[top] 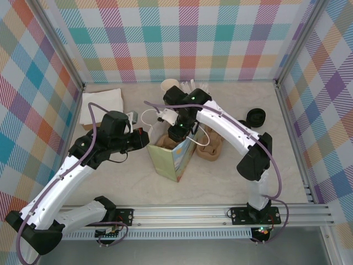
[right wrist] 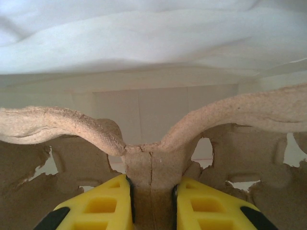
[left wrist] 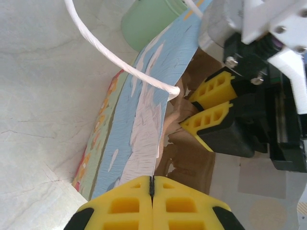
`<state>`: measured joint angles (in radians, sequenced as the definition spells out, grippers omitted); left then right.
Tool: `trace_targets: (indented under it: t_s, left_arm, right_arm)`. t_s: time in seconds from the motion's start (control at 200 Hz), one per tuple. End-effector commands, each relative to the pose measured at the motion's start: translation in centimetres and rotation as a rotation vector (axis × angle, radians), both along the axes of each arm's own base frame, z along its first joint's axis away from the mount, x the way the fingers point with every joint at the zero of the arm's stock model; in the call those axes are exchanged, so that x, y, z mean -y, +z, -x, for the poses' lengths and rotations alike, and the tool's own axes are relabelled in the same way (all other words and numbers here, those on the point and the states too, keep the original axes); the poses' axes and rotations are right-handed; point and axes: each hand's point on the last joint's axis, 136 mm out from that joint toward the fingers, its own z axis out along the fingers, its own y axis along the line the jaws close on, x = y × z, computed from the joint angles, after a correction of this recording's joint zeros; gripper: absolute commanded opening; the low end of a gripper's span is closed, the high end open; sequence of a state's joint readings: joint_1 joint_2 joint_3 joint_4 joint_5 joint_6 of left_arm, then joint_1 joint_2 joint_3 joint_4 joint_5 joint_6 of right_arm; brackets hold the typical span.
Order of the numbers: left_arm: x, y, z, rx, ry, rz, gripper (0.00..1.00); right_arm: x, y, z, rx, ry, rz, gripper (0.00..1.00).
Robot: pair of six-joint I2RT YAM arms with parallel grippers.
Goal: Pack the takeout coffee
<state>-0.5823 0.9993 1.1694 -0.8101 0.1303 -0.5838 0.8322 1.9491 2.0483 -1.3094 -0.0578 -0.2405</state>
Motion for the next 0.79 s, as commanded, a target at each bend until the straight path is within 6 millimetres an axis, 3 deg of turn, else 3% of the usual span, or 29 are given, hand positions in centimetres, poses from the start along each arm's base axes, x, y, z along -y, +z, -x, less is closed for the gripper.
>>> trace_targets:
  t_s: [0.0,0.235,0.79]
  left_arm:
    - [-0.1,0.3,-0.2,0.019,0.018,-0.006,0.02]
    - [0.0,0.0,-0.3,0.008,0.016,-0.015,0.02]
    - [0.3,1.2,-0.4,0.051,-0.001,0.011,0.02]
  right_arm:
    - [0.0,1.9,1.2,0.011,0.007,-0.061,0.22]
    - [-0.3,3.0,1.4,0.027,0.013,-0.112,0.22]
    - [1.3,-1.7,1.8,-0.038,0.022,0.079,0.22]
